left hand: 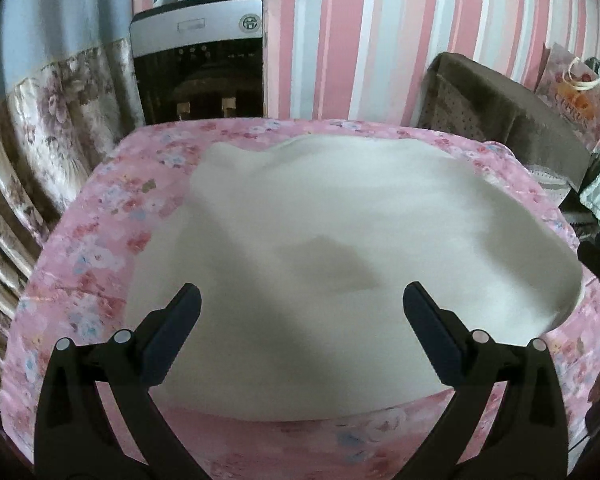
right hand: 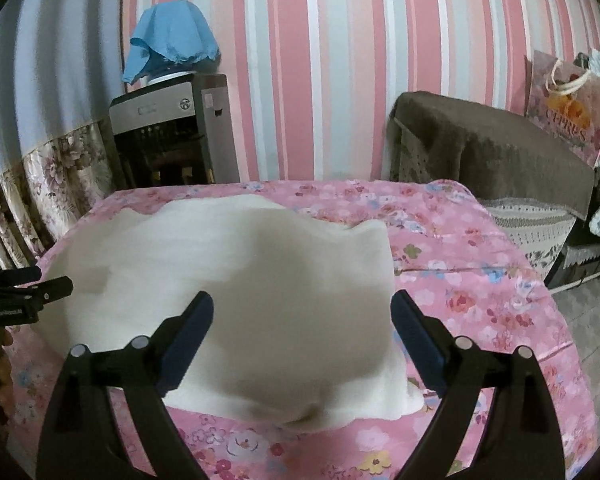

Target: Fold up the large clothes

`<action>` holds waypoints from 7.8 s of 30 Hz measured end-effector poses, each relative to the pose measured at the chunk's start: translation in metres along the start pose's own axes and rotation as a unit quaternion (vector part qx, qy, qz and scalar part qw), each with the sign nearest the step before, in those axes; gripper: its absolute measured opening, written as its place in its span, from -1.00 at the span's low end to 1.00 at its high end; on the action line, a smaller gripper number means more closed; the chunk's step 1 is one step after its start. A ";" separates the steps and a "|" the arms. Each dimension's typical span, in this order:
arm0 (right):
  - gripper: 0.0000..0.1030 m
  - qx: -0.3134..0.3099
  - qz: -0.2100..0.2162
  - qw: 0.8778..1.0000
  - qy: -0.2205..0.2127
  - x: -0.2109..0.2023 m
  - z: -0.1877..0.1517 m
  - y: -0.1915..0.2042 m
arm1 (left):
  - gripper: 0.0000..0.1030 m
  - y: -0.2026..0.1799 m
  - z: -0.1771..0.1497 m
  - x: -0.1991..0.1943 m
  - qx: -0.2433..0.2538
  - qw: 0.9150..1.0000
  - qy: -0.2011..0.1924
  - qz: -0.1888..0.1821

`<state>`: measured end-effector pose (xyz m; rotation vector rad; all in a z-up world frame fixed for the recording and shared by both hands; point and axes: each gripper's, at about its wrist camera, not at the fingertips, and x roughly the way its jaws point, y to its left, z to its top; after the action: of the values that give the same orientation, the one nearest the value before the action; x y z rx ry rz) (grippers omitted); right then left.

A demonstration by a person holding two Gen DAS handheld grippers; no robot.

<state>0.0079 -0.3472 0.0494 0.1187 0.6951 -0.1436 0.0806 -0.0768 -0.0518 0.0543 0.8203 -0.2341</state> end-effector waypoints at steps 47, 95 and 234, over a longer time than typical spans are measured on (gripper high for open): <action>0.76 0.179 0.063 0.980 0.061 0.044 -0.068 -0.069 | -1.00 -0.065 -0.025 0.080 0.041 0.997 0.056 -0.028; -0.29 -0.116 0.164 0.978 -0.052 0.000 0.055 0.120 | -1.00 0.027 -0.024 0.028 -0.029 0.985 0.056 -0.160; 0.04 -0.034 0.133 0.989 0.056 0.067 -0.058 -0.066 | 0.62 -0.100 -0.036 0.016 0.160 0.971 -0.016 -0.177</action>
<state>0.0109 -0.4093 -0.0421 0.1533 0.7877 0.1432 0.0420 -0.1718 -0.0839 0.2066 0.7509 -0.7026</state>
